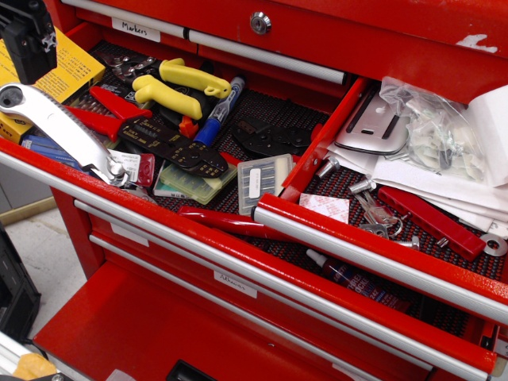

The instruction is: Pick up box cutter and put into drawer

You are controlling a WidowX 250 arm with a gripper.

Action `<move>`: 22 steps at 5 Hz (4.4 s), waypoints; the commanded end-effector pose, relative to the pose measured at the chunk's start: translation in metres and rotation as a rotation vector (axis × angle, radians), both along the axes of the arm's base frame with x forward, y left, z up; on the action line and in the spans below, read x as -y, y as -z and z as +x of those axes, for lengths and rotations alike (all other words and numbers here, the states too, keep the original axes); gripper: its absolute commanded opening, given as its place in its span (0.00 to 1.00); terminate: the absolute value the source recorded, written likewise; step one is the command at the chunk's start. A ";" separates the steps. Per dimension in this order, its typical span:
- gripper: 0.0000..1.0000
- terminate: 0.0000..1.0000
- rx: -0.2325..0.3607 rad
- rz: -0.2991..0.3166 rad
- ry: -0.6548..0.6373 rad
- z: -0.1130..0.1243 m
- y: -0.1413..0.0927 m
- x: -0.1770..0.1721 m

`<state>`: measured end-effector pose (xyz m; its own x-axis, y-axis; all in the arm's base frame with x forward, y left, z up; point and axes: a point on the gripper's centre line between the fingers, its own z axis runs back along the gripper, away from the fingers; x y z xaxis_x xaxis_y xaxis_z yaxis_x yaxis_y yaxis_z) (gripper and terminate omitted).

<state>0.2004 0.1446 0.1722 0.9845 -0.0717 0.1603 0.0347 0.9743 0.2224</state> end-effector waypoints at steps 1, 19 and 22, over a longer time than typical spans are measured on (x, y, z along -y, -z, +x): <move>1.00 0.00 0.000 0.000 0.000 0.000 0.000 0.000; 0.00 0.00 -0.195 -0.231 -1.319 0.070 -0.080 0.145; 0.00 0.00 -0.136 -0.423 -1.190 0.074 -0.058 0.265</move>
<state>0.2754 -0.1276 0.2058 0.4186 0.8972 -0.1408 -0.9064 0.4225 -0.0029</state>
